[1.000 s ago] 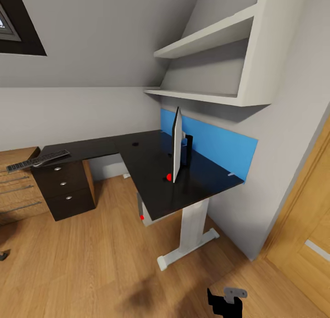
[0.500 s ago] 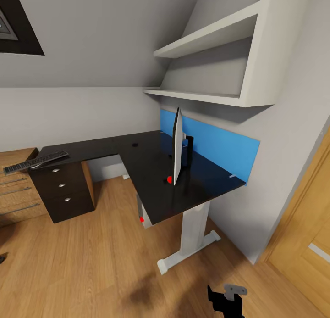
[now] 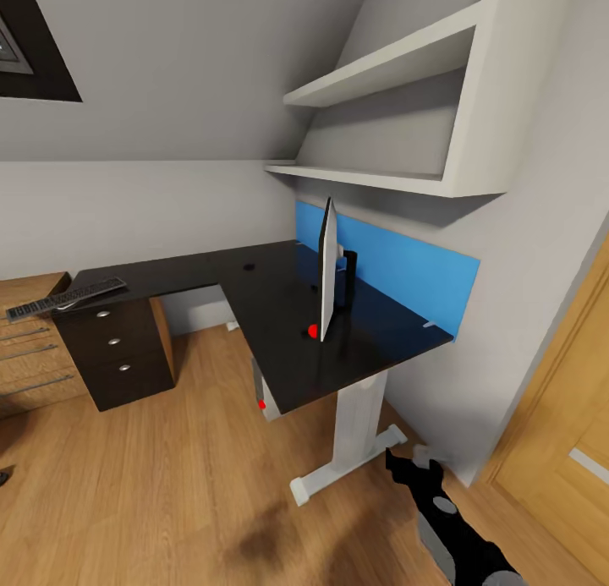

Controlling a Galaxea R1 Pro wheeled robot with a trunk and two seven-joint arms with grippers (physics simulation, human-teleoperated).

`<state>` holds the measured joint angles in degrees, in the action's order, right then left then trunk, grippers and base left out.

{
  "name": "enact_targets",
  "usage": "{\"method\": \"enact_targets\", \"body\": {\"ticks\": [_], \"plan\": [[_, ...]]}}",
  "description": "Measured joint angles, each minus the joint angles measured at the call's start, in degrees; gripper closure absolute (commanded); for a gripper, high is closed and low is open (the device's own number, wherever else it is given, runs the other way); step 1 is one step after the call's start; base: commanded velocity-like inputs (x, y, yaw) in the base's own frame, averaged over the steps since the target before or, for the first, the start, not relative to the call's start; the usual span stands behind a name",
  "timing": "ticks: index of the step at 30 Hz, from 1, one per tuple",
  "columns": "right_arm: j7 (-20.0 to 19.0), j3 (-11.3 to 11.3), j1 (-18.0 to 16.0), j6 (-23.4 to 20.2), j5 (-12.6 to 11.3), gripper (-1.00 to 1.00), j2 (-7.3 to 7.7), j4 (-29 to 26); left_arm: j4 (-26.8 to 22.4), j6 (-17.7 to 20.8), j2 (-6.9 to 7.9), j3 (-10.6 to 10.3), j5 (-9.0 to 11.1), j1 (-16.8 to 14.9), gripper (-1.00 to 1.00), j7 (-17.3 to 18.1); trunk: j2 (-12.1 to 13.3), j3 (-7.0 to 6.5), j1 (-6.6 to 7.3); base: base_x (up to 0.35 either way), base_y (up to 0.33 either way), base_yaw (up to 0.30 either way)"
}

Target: In the bedroom, organize the workspace by keeping the computer under the desk, ensuring the monitor is on the desk, placing the keyboard on the desk next to the monitor, placing the mouse on the desk next to the keyboard, moving the folder from the swivel chair onto the desk next to the mouse, stacking the notebook on top of the folder with the pen on top of the notebook, and positioning the swivel chair next to the desk.

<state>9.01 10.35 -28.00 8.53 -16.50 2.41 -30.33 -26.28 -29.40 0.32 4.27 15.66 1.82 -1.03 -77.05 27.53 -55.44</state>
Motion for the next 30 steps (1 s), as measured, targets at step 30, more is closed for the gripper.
{"method": "enact_targets", "body": {"ticks": [30], "plan": [[23.2,23.4,5.8,-27.1,-0.2,-1.0,1.03,-57.6,-0.1,-0.1,0.0,0.0,0.1,0.0,-1.0,0.0,0.0,0.0,0.0,0.0,0.0,0.0]]}}
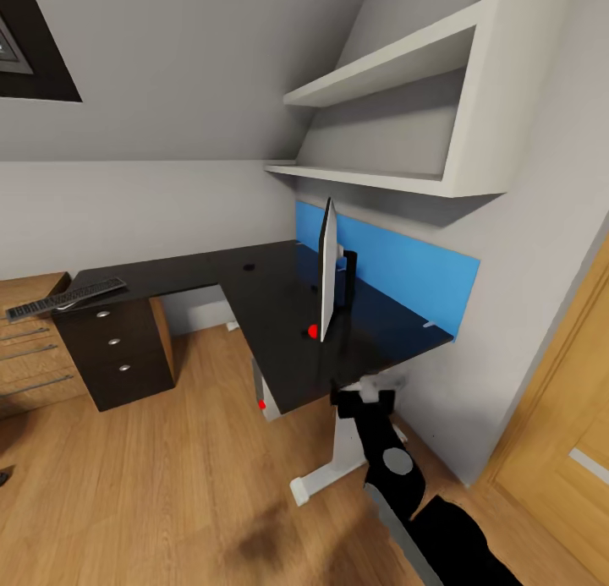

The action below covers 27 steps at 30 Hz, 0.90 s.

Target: In the bedroom, organize the workspace by keeping the computer under the desk, ensuring the monitor is on the desk, placing the keyboard on the desk next to the monitor, placing the mouse on the desk next to the keyboard, moving the folder from the swivel chair onto the desk next to the mouse, stacking the notebook on top of the folder with the pen on top of the notebook, and positioning the swivel chair next to the desk.

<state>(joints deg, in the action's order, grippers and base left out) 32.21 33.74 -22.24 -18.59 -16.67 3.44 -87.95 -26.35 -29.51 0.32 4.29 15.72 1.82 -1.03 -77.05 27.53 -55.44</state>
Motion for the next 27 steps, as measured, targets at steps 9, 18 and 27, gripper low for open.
{"method": "enact_targets", "body": {"ticks": [9,18,27], "plan": [[5.2,6.9,0.4,0.1,0.0,-1.0,-0.1,-0.3,0.0,0.0,-0.01,0.0,0.0,0.0,-1.0,0.0,0.0,0.0,0.03,0.186,0.0,0.0],[5.4,7.2,0.4,2.5,-0.1,-1.0,0.03,-0.3,0.0,0.0,-0.04,0.0,0.0,0.0,-1.0,0.0,0.0,0.0,0.02,0.269,0.0,0.0],[4.9,6.6,0.4,2.7,-0.1,-1.0,-0.16,0.1,0.1,0.0,-0.15,0.0,0.0,0.0,-1.0,0.0,0.0,0.0,0.0,0.037,0.0,0.0]]}}
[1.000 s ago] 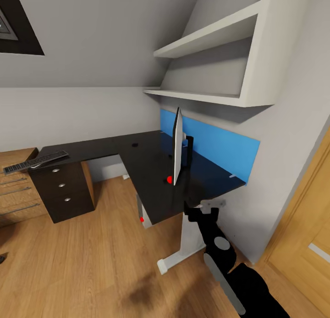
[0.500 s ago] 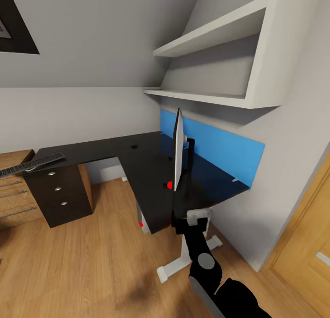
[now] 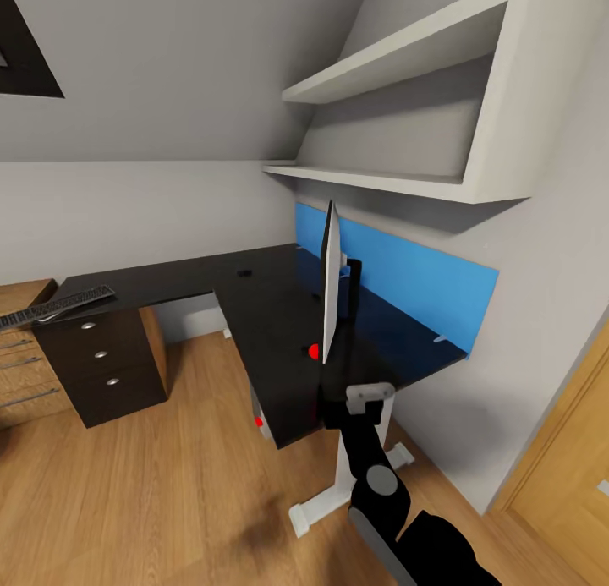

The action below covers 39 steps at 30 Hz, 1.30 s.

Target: In the bedroom, organize the workspace by keeping the computer under the desk, ensuring the monitor is on the desk, placing the keyboard on the desk next to the monitor, placing the mouse on the desk next to the keyboard, moving the folder from the swivel chair onto the desk next to the mouse, stacking the notebook on top of the folder with the pen on top of the notebook, and positioning the swivel chair next to the desk.

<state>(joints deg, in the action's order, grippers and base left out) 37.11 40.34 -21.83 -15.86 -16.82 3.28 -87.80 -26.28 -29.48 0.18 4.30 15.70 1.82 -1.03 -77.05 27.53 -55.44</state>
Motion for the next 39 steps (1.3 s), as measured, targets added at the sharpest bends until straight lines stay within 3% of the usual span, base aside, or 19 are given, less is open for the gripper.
{"method": "enact_targets", "body": {"ticks": [11,20,29,39], "plan": [[-1.0,-2.8,-0.4,0.2,0.0,-1.0,-1.45,0.5,0.0,0.0,-0.07,0.0,0.0,0.0,-1.0,0.0,0.0,0.0,0.0,0.002,0.0,0.0],[-4.0,-1.0,-0.4,0.6,0.1,-1.0,-2.24,2.1,0.0,0.0,-0.03,0.0,0.0,0.0,-1.0,0.0,0.0,0.0,0.0,0.0,0.0,0.0],[-4.4,-0.1,-0.4,0.9,0.1,-1.0,-2.27,2.2,-0.1,0.0,-0.18,-0.1,-0.1,0.0,-1.0,0.0,0.0,0.0,0.0,0.0,0.0,0.0],[-4.3,0.0,-0.4,1.1,0.2,-1.0,-2.27,2.2,-0.2,0.0,-0.1,-0.1,-0.1,0.0,-1.0,0.0,4.0,-1.79,2.19,0.0,0.0,0.0]]}}
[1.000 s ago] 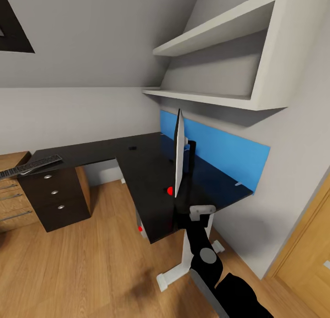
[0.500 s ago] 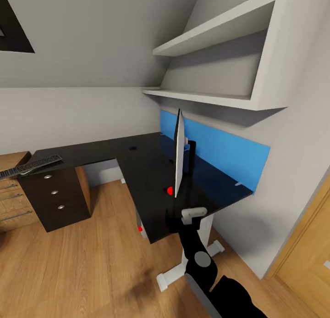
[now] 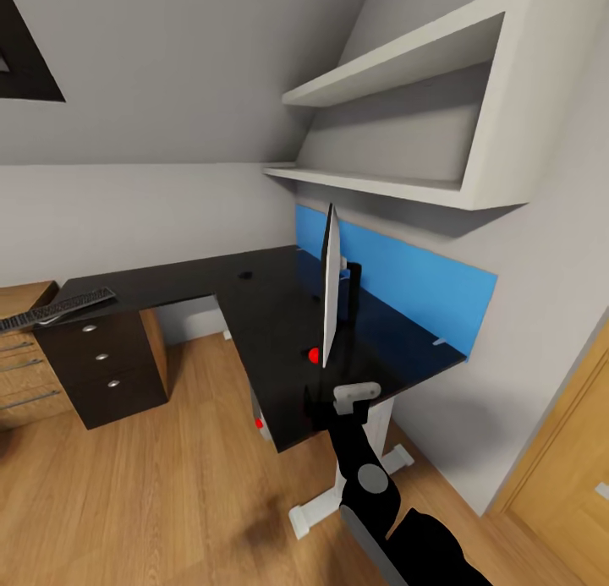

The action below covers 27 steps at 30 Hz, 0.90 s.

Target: In the bedroom, organize the workspace by keeping the computer under the desk, ensuring the monitor is on the desk, placing the keyboard on the desk next to the monitor, placing the mouse on the desk next to the keyboard, moving the folder from the swivel chair onto the desk next to the mouse, stacking the notebook on top of the folder with the pen on top of the notebook, and positioning the swivel chair next to the desk.

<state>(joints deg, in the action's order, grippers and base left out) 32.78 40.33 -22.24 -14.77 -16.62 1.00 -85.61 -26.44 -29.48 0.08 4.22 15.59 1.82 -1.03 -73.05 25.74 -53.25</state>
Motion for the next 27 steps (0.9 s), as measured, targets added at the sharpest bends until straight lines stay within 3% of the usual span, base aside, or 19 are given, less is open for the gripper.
{"method": "enact_targets", "body": {"ticks": [13,27], "plan": [[0.4,0.0,0.0,3.0,-0.1,-1.0,-0.05,0.3,0.0,0.0,0.01,0.0,0.0,0.0,-1.0,0.0,5.2,-2.34,2.86,0.0,0.0,0.0],[1.0,-0.5,0.0,2.8,-0.4,-1.0,0.0,0.4,0.0,0.0,0.01,0.0,0.0,0.0,-1.0,0.0,10.8,-4.85,5.93,0.0,0.0,0.0]]}}
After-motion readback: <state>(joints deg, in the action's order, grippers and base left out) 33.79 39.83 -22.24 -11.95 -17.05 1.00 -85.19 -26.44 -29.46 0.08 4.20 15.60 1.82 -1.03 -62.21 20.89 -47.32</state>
